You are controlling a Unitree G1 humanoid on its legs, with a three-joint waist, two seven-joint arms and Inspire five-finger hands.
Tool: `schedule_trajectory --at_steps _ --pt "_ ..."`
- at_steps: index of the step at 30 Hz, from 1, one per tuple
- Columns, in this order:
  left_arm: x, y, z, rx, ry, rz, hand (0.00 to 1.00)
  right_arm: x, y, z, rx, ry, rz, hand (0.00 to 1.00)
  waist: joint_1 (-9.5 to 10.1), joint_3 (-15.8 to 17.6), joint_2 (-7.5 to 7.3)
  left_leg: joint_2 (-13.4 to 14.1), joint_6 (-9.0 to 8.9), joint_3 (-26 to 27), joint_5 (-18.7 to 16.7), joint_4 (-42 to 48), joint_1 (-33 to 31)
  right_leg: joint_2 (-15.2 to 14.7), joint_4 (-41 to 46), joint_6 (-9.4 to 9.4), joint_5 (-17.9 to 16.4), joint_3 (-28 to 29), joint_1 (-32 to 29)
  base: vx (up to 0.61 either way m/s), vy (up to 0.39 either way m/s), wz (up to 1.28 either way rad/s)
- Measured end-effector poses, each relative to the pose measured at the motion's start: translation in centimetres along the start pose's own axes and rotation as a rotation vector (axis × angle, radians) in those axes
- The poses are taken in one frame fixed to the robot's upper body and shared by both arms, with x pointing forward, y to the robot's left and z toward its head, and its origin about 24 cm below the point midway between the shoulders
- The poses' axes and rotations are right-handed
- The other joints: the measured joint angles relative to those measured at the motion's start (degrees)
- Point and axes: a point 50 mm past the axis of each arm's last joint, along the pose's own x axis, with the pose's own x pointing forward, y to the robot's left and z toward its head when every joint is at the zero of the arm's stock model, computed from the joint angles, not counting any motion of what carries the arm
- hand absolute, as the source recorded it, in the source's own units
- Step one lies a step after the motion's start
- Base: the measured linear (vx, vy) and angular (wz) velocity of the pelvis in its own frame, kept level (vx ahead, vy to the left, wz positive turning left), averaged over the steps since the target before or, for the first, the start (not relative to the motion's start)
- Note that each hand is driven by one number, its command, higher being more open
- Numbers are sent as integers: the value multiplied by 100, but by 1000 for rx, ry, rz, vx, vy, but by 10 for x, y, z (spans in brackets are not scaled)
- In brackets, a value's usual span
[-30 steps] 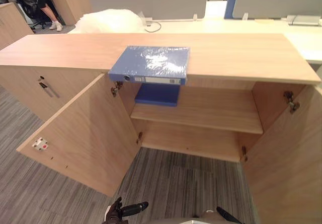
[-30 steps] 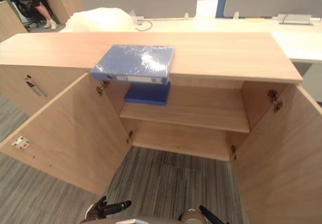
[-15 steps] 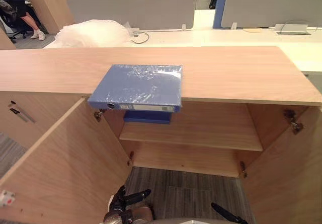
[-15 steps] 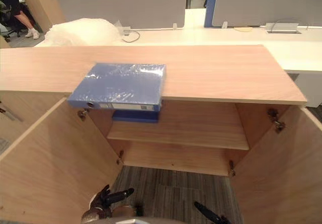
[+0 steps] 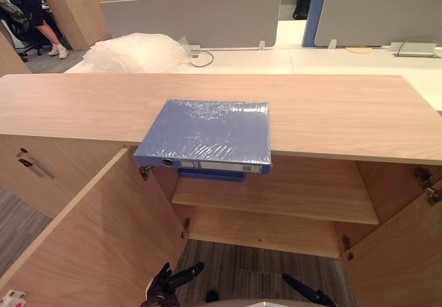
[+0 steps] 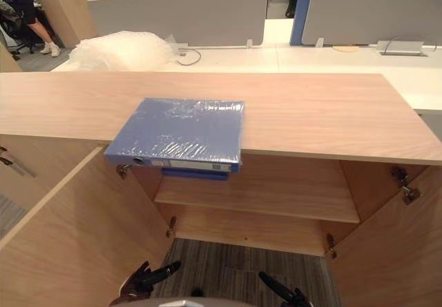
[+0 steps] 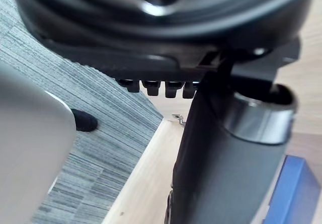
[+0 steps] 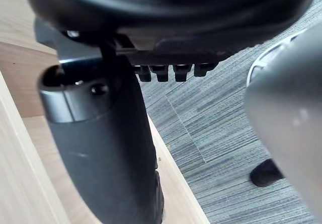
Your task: Walk over to the cabinet, pick up the folder, carry it to the office cabinet, place the folder inside the office cabinet, then close the office cabinet door
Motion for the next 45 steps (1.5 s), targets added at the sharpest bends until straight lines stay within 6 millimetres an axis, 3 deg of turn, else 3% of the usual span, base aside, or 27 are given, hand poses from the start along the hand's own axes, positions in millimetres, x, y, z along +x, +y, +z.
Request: schedule_trajectory --at_steps 3,4,6,8,12,16,22,28,32,36,41,45 --pt "-9 -8 9 -85 -78 -72 100 -1 -5 0 -31 -7 -4 100 5 27 -39 -83 26 -202 -22 1 11 -277 1223 -54 15 177 -538 -15 88 31" --pt "-12 -10 16 -113 -117 -93 100 -1 -4 2 -65 -14 5 100 6 -2 -54 -89 29 -252 -24 1 -63 -274 1235 -175 -216 297 -651 -38 51 23" --pt "-16 -12 34 -136 -198 -122 100 -1 8 1 -107 -17 45 100 18 -48 -198 -87 24 -385 -20 2 -247 -90 562 -109 -457 669 -843 -69 2 19" --pt "-22 -12 53 -140 -283 -155 100 -2 13 -3 -128 -7 65 100 36 -120 -366 -139 -53 -437 48 2 -383 4 -269 0 -400 817 -865 -54 -106 26" --pt "-44 -34 75 -207 -433 -244 100 -1 5 0 -218 -8 53 100 92 -296 -175 101 -165 -729 167 2 -517 342 -911 -117 -211 458 -587 36 -169 27" --pt "-65 -46 106 -39 -607 -260 100 -1 4 -5 -270 15 54 100 228 -379 -232 134 -256 -989 161 5 -633 511 -1222 -161 -159 189 -406 93 -105 34" --pt "-92 -46 129 456 -817 -47 100 -2 25 -13 -354 40 117 100 424 -516 -442 241 -264 -1002 163 34 -596 628 -1162 -167 -144 154 -310 101 -66 18" --pt "-106 -44 138 722 -957 187 100 -2 33 -14 -393 42 138 100 525 -517 -388 326 -272 -1013 169 32 -586 739 -1190 -228 -107 124 -261 -1 -38 5" --pt "-110 -43 141 780 -1004 282 100 -2 28 -14 -401 42 117 100 517 -498 -303 302 -318 -1166 193 11 -662 765 -1277 -228 -108 20 -243 -95 8 16" --pt "-128 -41 157 826 -1134 459 100 -1 26 -12 -437 37 108 100 535 -481 -244 254 -342 -1335 268 1 -888 786 -1522 -302 -56 -91 -284 -117 54 18" --pt "-144 -32 175 840 -1249 687 100 -2 26 -12 -443 26 93 100 535 -506 -275 168 -330 -1554 372 1 -945 783 -1594 -271 -30 -324 -216 -62 30 24" --pt "-150 -33 181 830 -1289 744 100 -2 28 -13 -462 25 99 100 545 -512 -289 131 -300 -1616 434 2 -1005 782 -1623 -246 -9 -399 -217 -6 16 13"
